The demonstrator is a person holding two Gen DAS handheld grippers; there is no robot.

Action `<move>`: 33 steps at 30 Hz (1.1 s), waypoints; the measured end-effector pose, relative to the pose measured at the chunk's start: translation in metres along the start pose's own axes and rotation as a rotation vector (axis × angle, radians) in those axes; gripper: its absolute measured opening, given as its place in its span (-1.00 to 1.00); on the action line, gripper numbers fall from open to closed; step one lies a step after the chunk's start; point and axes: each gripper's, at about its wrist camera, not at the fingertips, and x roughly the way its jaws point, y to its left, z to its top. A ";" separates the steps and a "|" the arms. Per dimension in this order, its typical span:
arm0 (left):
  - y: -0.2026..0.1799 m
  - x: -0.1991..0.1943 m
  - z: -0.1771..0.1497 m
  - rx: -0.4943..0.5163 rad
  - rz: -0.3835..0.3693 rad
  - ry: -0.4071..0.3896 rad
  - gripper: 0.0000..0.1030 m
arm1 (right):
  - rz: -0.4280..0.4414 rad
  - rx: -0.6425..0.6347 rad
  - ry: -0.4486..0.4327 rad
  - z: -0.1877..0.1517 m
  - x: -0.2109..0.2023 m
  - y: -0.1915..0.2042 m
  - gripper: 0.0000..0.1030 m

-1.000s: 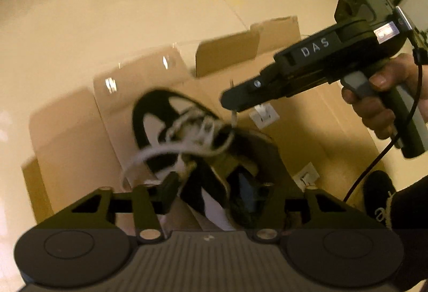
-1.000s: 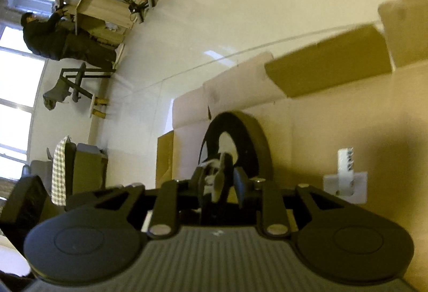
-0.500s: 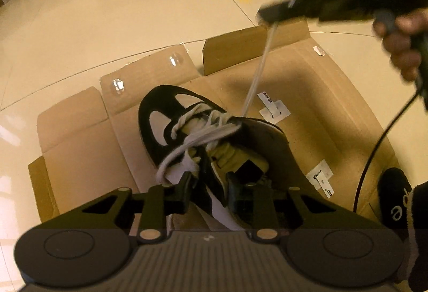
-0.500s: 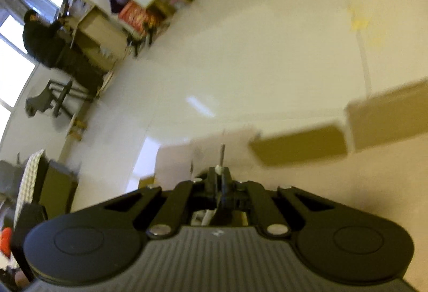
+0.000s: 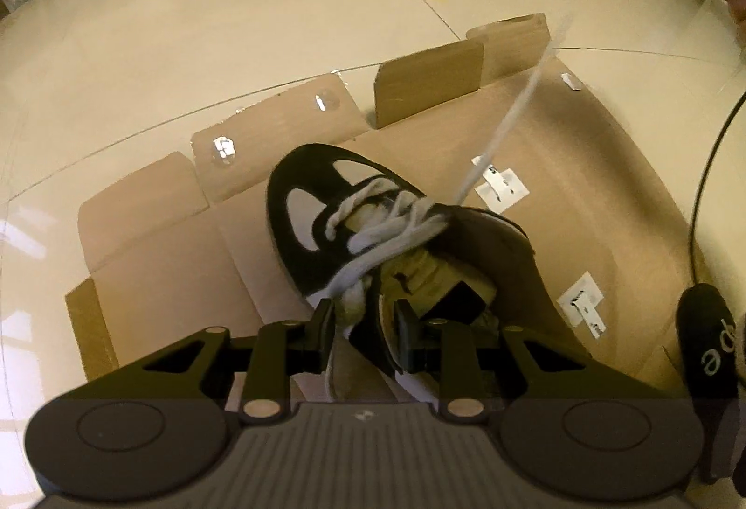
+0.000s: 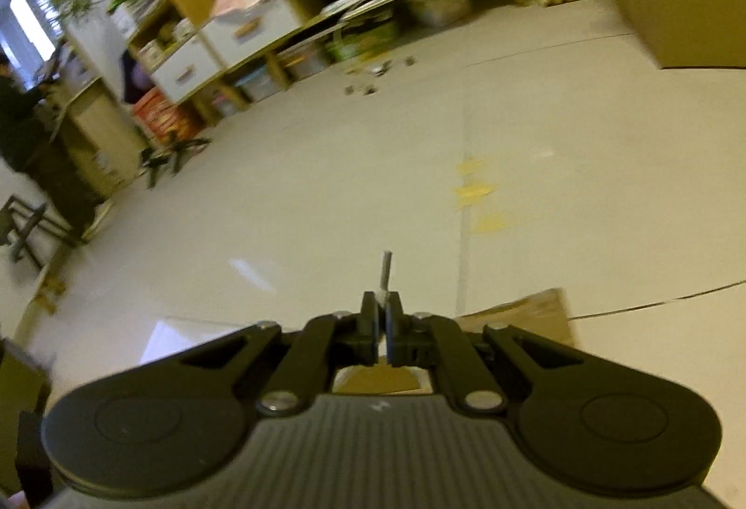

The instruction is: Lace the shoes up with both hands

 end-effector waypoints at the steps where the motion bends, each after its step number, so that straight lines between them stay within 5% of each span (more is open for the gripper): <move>1: 0.001 0.000 0.001 0.003 0.009 -0.001 -0.45 | -0.005 0.001 0.000 0.000 -0.002 -0.002 -0.96; 7: 0.003 0.000 0.001 0.019 0.017 0.008 -0.41 | -0.145 0.029 -0.018 0.004 -0.015 -0.031 -0.96; 11: 0.005 -0.006 0.001 -0.010 -0.055 0.027 -0.41 | -0.248 0.008 -0.021 0.001 -0.016 -0.035 -0.97; 22: 0.012 -0.013 -0.012 -0.063 -0.072 0.029 -0.26 | -0.415 -0.063 -0.029 -0.003 -0.014 -0.042 -0.97; 33: 0.012 -0.016 -0.011 -0.065 -0.075 0.021 -0.19 | -0.471 -0.210 0.106 -0.028 0.026 -0.046 -0.96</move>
